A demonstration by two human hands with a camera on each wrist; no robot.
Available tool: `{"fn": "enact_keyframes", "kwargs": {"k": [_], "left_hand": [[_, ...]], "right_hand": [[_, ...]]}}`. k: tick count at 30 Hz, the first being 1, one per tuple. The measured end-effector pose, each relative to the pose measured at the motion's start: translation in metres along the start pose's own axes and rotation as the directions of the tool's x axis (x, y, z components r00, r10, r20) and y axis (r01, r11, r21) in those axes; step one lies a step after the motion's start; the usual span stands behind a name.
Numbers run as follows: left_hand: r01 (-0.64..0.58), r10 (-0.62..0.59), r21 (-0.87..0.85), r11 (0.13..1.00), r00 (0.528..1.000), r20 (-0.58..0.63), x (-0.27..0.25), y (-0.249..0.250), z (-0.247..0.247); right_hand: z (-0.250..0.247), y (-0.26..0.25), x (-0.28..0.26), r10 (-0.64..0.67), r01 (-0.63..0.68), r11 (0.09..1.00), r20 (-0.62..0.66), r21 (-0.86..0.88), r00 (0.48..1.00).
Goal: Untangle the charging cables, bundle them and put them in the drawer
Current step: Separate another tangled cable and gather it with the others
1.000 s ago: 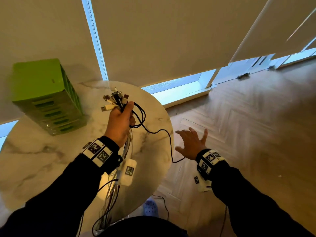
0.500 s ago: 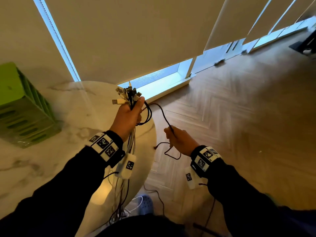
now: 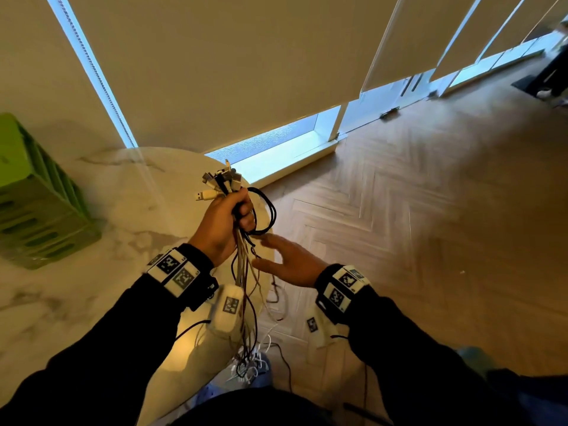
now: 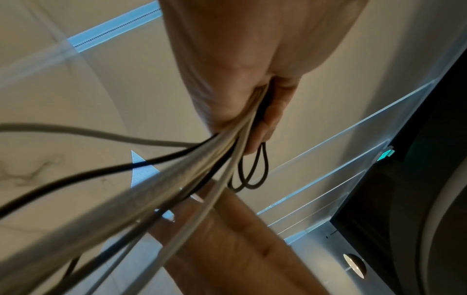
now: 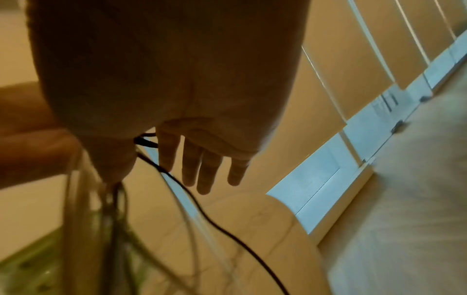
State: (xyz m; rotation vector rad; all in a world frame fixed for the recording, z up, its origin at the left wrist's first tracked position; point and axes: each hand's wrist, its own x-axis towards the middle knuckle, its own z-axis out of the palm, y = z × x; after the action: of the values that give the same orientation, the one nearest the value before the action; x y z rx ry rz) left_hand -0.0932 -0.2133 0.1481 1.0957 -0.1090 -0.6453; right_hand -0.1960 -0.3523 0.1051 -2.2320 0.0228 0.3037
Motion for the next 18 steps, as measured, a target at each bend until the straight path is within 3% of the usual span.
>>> {"fn": "enact_keyframes", "kwargs": {"k": [2, 4, 8, 10, 12, 16, 18], "left_hand": [[0.002, -0.002, -0.009, 1.000, 1.000, -0.023, -0.001, 0.002, -0.003], [-0.027, 0.028, 0.014, 1.000, 0.998, -0.052, 0.001, 0.004, -0.009], [-0.100, 0.141, 0.206, 0.973, 0.971, -0.192, 0.011, 0.004, -0.027], [-0.077, 0.166, 0.300, 0.951, 0.945, -0.280, 0.016, 0.004, -0.039], [-0.063, 0.158, 0.289, 0.955, 0.935, -0.317, 0.018, 0.005, -0.047], [-0.064, 0.161, 0.320, 0.945, 0.944, -0.288, 0.016, 0.003, -0.050], [-0.086, 0.157, 0.264, 0.961, 0.952, -0.264, 0.014, 0.003, -0.048]], "right_hand": [[0.008, -0.013, 0.007, -0.100, 0.105, 0.992, -0.075, 0.066, 0.992], [0.013, -0.016, 0.014, -0.209, 0.214, 0.977, -0.225, -0.003, 0.952], [0.013, -0.013, 0.021, -0.299, 0.279, 0.954, -0.388, -0.108, 0.872], [0.006, -0.014, 0.024, -0.298, 0.258, 0.955, -0.439, -0.149, 0.848], [-0.004, -0.013, 0.028, -0.292, 0.213, 0.953, -0.464, -0.217, 0.837], [-0.018, -0.002, 0.035, -0.224, 0.077, 0.949, -0.482, -0.306, 0.847], [-0.021, 0.009, 0.037, -0.122, 0.001, 0.977, -0.559, -0.212, 0.820]]}}
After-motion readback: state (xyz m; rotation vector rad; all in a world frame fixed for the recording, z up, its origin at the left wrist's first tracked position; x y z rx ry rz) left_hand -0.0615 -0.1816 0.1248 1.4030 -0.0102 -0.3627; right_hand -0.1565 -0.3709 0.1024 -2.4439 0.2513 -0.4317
